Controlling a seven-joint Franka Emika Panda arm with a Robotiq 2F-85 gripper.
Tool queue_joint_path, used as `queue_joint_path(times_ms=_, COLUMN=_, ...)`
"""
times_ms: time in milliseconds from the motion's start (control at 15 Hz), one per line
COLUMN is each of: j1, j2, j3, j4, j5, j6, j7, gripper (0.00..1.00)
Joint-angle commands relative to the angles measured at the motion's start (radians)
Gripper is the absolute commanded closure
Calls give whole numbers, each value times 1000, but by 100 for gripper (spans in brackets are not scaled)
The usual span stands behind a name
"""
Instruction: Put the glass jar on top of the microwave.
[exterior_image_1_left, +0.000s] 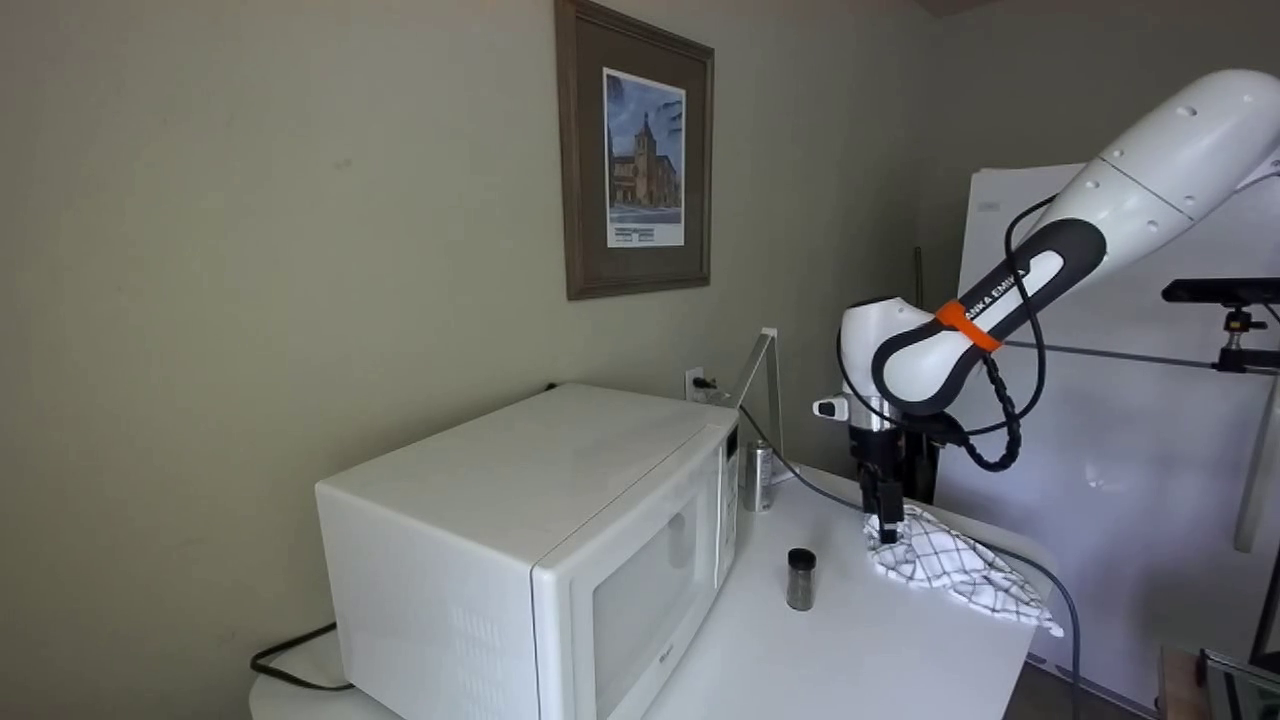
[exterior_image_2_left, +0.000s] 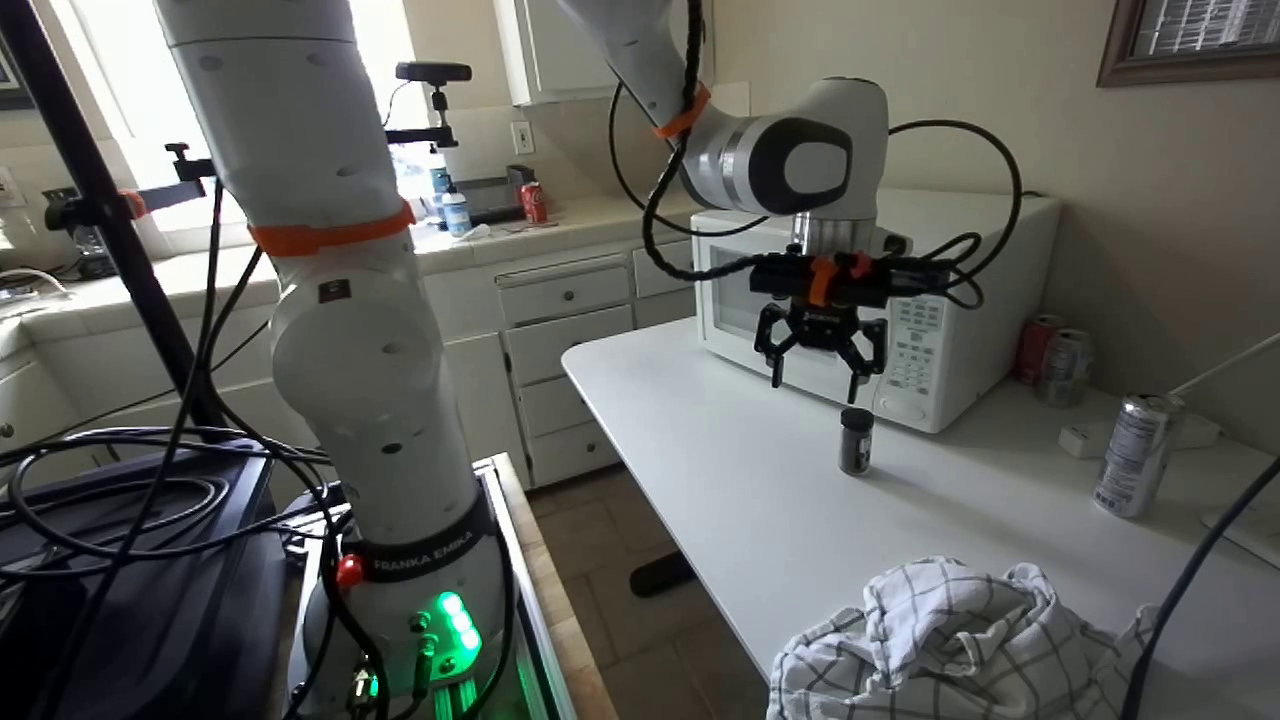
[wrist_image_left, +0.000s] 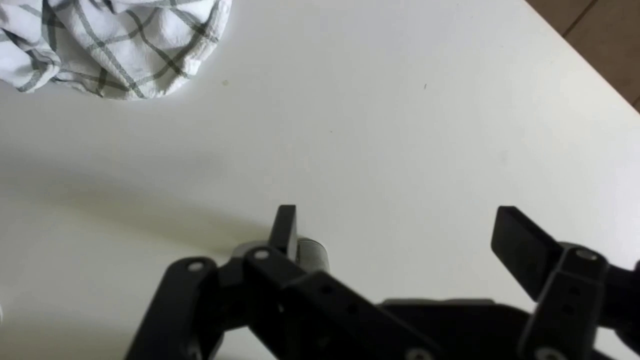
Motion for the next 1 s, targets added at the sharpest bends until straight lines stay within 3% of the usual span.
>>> queue_joint_path(times_ms=0, j1=-16, j2=46, j3=12, j4=11, j5=64, j6=71, j7=-53, gripper=0)
queue_joint_path(times_ms=467, j1=-56, j2=162, j3=40, j4=22, j5=208, j6=301, j7=-159, gripper=0)
queue_joint_path(times_ms=733, j1=-107, j2=224, j3=121, j4=45, j5=406, j6=371, j7=-305, gripper=0)
queue_joint_path(times_ms=933, j1=-137, j2=270, j3=175, j4=60, j5=484, j6=450, j7=-370, gripper=0)
